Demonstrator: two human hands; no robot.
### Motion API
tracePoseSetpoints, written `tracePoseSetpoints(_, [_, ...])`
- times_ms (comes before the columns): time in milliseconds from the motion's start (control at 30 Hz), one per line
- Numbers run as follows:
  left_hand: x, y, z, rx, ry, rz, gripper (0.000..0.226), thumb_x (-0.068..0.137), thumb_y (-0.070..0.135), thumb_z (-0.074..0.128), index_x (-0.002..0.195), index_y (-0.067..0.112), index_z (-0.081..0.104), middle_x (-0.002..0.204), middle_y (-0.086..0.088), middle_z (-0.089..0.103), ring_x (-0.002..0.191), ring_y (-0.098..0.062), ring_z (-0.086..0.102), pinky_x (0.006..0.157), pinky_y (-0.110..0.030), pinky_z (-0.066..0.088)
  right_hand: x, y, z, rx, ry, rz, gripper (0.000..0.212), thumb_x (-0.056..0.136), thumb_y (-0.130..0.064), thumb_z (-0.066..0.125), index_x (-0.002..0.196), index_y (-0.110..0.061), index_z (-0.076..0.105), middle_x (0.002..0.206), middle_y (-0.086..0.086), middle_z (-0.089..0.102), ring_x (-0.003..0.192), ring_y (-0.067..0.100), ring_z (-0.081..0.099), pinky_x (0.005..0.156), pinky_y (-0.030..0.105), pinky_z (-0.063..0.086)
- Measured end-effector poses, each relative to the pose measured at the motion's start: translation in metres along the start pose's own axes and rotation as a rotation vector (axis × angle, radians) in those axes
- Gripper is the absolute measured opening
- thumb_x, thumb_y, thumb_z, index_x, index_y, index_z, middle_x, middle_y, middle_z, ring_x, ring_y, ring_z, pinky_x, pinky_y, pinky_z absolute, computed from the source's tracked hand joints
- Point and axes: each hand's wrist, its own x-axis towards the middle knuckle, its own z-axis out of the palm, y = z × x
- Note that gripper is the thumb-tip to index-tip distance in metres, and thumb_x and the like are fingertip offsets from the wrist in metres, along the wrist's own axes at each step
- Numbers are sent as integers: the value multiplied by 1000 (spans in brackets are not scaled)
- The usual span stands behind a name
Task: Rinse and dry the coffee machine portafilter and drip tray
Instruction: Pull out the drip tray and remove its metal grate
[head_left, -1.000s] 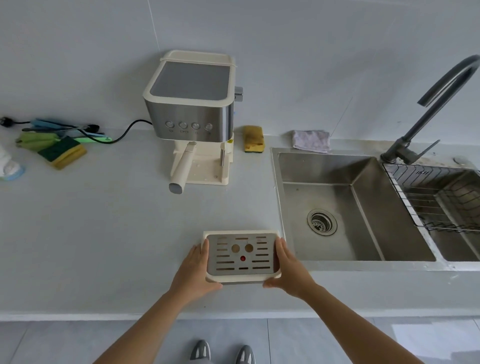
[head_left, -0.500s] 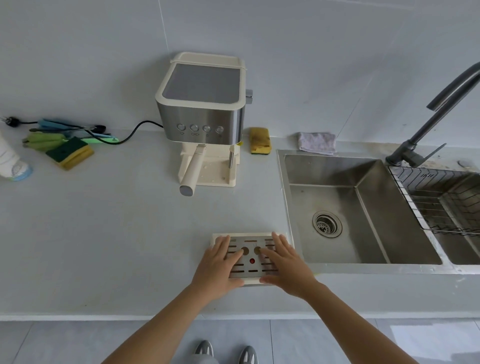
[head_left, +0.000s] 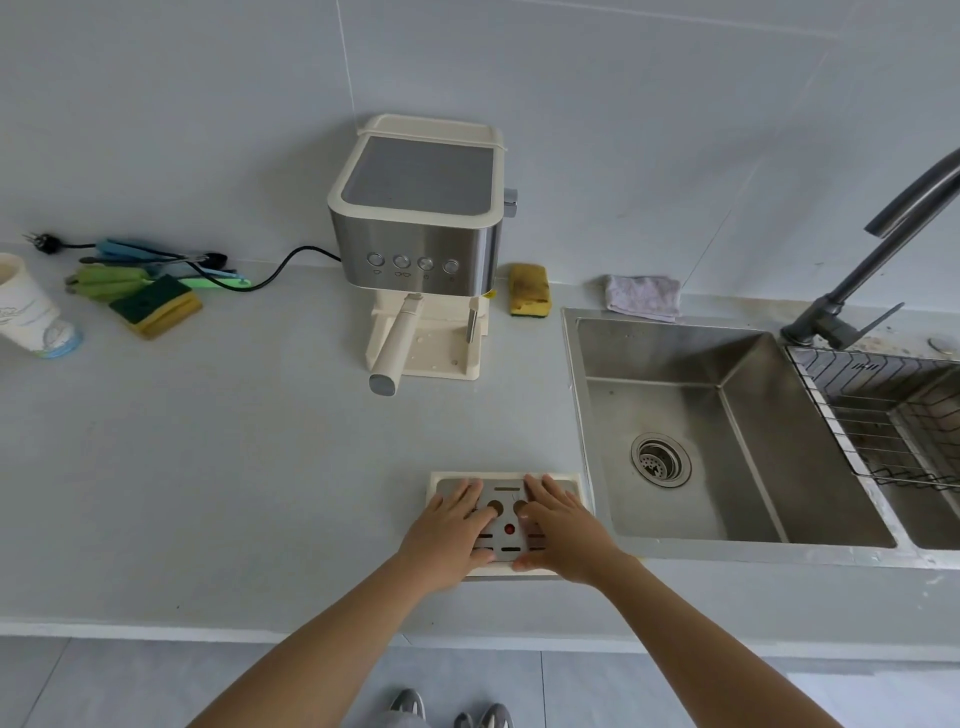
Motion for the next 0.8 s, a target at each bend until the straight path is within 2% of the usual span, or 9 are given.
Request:
tracePoseSetpoints(133, [0, 1, -3, -35, 3, 0, 55, 95, 38, 41, 144, 17, 25, 158, -7, -5, 146, -21, -7, 117, -36, 2, 0, 0, -3, -2, 18, -2, 63, 80, -45, 64, 133, -20, 41, 158, -2, 1, 145, 20, -5, 117, 37, 9])
tracePoseSetpoints(267, [1, 1, -9, -34, 26, 13, 51, 94, 39, 44, 137, 15, 33, 159, -5, -5, 146, -21, -6, 118, -38, 5, -1, -2, -5, -18, 46, -19, 60, 81, -45, 63, 132, -22, 41, 158, -2, 1, 146, 20, -6, 118, 35, 5])
tracePoseSetpoints(433, [-6, -13, -19, -28, 72, 8, 53, 93, 39, 45, 139, 17, 31, 159, -6, -4, 146, -22, -6, 117, -36, 4, 4, -13, -10, -23, 96, -36, 57, 83, -45, 60, 131, -22, 42, 158, -5, -2, 145, 17, -8, 117, 32, 3])
tracePoseSetpoints(600, [-25, -47, -29, 14, 137, -53, 45, 97, 35, 37, 139, 17, 32, 159, -7, -1, 146, -24, -3, 117, -36, 5, 18, -49, -12, -37, 129, -85, 58, 83, -50, 57, 132, -23, 41, 158, -6, 0, 146, 17, -6, 116, 35, 12])
tracePoseSetpoints(800, [-60, -101, -28, 44, 189, -146, 41, 97, 37, 34, 132, 15, 38, 159, -6, 1, 146, -25, -3, 117, -34, 6, 44, -107, -7, -53, 134, -171, 60, 85, -47, 56, 134, -18, 39, 158, -1, 1, 146, 20, -6, 117, 33, 4])
